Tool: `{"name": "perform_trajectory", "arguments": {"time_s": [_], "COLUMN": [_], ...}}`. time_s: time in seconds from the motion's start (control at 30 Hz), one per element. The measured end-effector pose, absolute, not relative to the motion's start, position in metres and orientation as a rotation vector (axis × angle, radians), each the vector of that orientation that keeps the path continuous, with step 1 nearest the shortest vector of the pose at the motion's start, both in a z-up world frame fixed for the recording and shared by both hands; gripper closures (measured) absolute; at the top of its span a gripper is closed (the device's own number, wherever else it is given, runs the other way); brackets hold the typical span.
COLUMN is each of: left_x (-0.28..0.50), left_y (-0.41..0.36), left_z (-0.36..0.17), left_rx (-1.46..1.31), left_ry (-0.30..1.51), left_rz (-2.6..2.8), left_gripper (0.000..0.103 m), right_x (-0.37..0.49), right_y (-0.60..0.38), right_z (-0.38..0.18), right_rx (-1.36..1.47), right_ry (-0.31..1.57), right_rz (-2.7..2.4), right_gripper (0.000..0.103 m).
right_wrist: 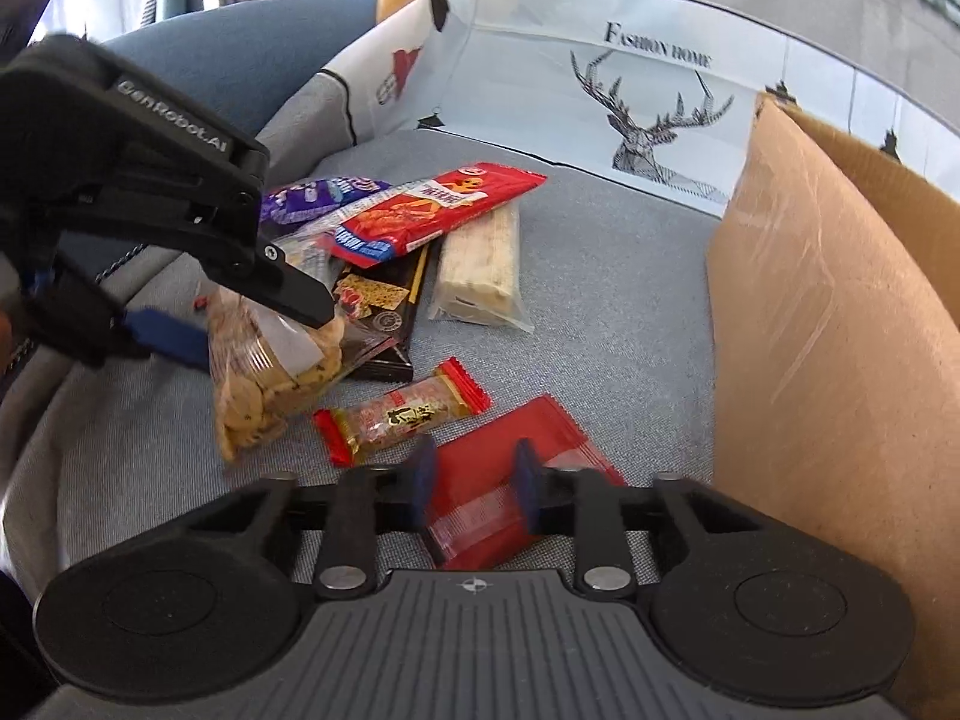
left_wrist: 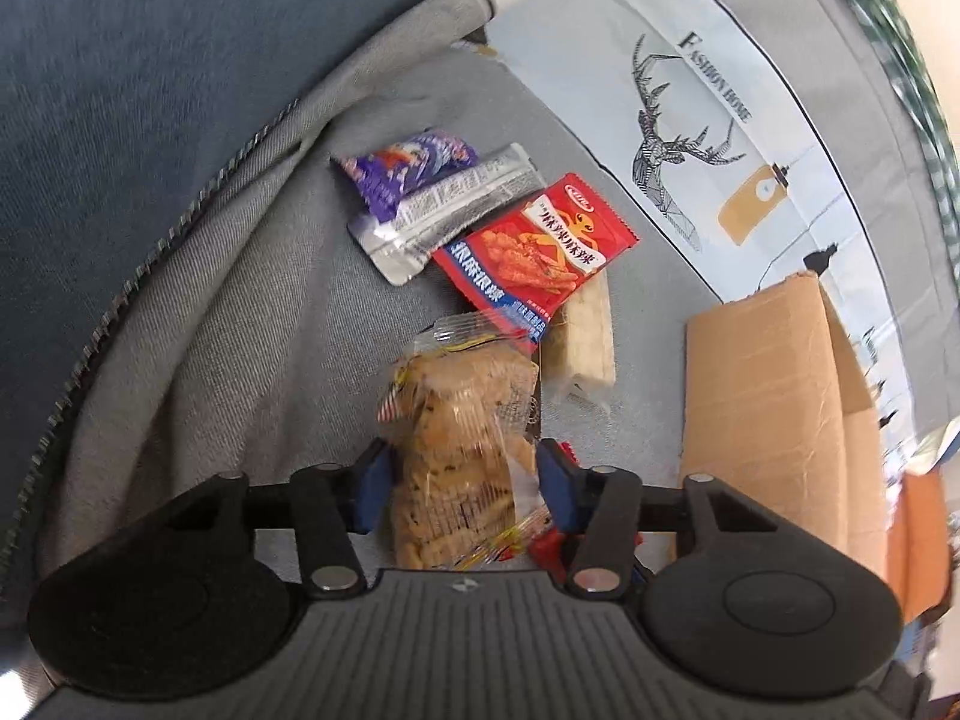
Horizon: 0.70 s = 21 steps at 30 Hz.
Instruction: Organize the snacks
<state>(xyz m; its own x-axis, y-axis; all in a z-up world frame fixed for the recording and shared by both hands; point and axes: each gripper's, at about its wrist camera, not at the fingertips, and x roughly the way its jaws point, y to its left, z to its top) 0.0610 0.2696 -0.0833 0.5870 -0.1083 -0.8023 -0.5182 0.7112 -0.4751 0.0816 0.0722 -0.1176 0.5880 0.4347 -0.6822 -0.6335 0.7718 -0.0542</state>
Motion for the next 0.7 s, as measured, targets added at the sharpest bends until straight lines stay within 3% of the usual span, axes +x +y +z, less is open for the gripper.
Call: {"name": "perform_trajectory", "arguments": {"time_s": [0.1, 0.4, 0.5, 0.63, 0.7], "left_x": [0.057, 0.051, 0.052, 0.054, 0.055], "left_y": [0.266, 0.264, 0.264, 0.265, 0.266], "left_z": [-0.075, -0.069, -0.071, -0.075, -0.077], "left_rx": [-0.703, -0.626, -0.612, -0.622, -0.630], "left_ry": [0.915, 0.936, 0.944, 0.957, 0.967], "left_rz": [0.272, 0.298, 0.313, 0.320, 0.316], "left_gripper": [0.050, 0.049, 0.049, 0.043, 0.042], "right_x": [0.077, 0.061, 0.066, 0.073, 0.078], "right_y": [0.071, 0.066, 0.065, 0.065, 0.065], "right_z": [-0.116, -0.106, -0.107, -0.108, -0.109], "right_rx": [-0.326, -0.362, -0.328, -0.288, -0.253], "right_ry": [0.696, 0.641, 0.662, 0.685, 0.698], "right_rz": [0.653, 0.657, 0.636, 0.623, 0.622], "right_gripper": [0.099, 0.099, 0.089, 0.060, 0.055]}}
